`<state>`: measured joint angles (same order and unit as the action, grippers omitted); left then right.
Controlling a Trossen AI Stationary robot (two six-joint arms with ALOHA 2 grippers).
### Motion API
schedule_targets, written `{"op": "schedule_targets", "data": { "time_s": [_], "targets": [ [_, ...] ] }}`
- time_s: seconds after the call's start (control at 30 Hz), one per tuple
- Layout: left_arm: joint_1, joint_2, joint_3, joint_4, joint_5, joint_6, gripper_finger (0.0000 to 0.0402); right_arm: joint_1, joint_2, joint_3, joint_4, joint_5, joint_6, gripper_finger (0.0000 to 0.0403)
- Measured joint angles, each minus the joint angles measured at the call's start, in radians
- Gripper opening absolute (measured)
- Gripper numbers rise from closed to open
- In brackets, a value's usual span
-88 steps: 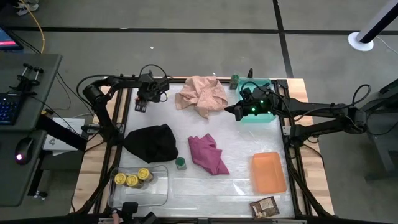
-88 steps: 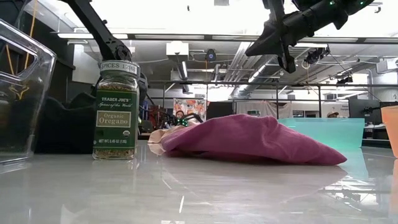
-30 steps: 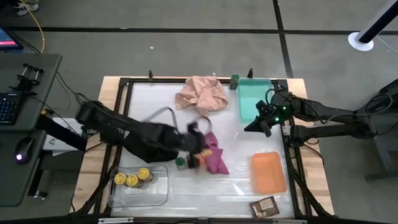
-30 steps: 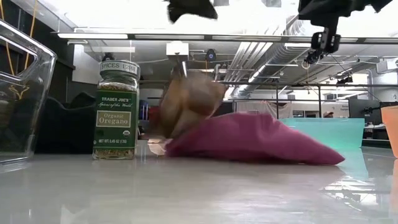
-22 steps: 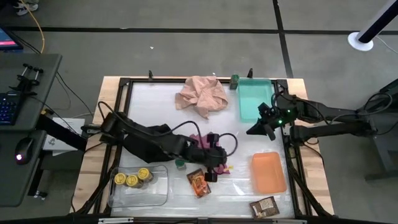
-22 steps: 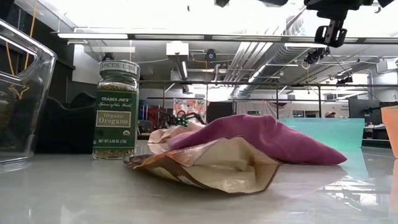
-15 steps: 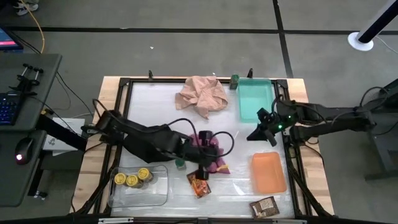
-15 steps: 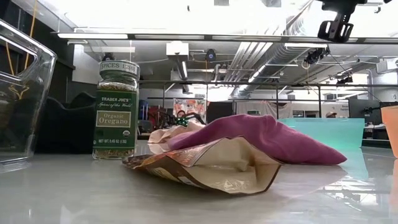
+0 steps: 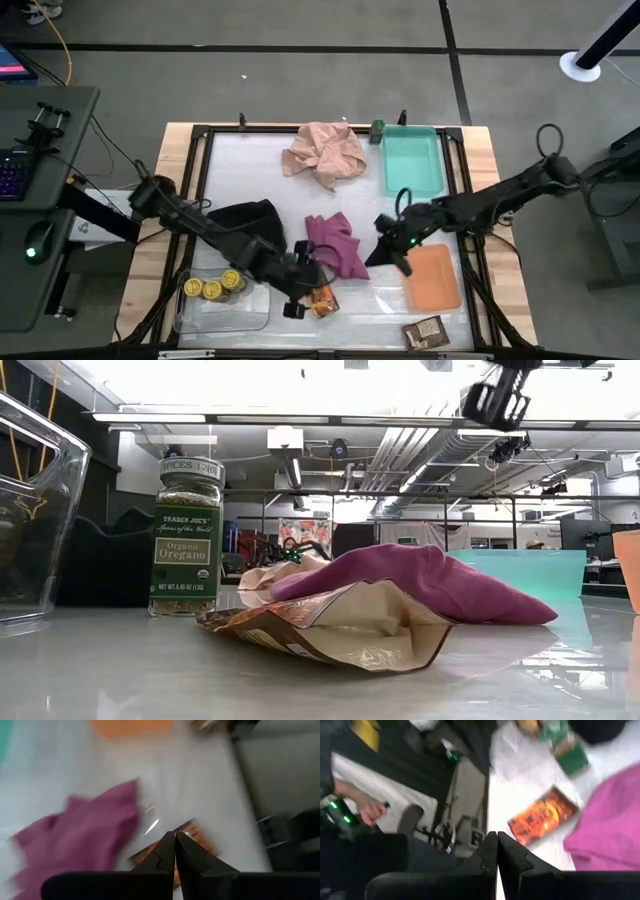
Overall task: Sort spices by type
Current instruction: Put the left orange seasoning bag into the orange bin
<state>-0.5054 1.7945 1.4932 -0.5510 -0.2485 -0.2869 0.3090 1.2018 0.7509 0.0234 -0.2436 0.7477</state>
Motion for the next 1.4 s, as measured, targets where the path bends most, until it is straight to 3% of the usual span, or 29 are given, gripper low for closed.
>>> {"op": "schedule_targets", "data": {
  "time_s": [0.07,0.17,0.43,0.73,0.93,1.17,1.4],
  "targets": [
    [-0.003,-0.040,-0.100,0.139,0.045,-0.008,0.0000,0.017,0.044,0.000,0.005,0.001,0.000,0.0000],
    [0.016,-0.040,-0.173,0.161,0.147,-0.017,0.0000,0.035,0.077,0.000,0.012,0.008,0.000,0.0000],
    [0.057,0.024,-0.176,0.152,0.271,0.079,0.0000,0.064,0.118,0.000,0.124,0.059,-0.022,0.0000],
    [-0.015,0.006,-0.176,-0.014,0.292,0.026,0.0000,0.121,0.368,0.024,0.343,0.005,0.062,0.0009],
    [-0.084,0.054,-0.176,0.025,0.263,0.008,0.0000,0.133,0.555,0.169,0.290,-0.034,0.023,0.0083],
    [-0.095,0.122,-0.176,0.073,0.234,-0.083,0.0000,0.116,0.731,0.362,-0.046,-0.048,0.018,0.0209],
    [-0.081,0.188,-0.176,0.106,0.183,-0.104,0.0000,0.116,0.785,0.414,-0.064,-0.037,0.108,0.0235]
  ]
}}
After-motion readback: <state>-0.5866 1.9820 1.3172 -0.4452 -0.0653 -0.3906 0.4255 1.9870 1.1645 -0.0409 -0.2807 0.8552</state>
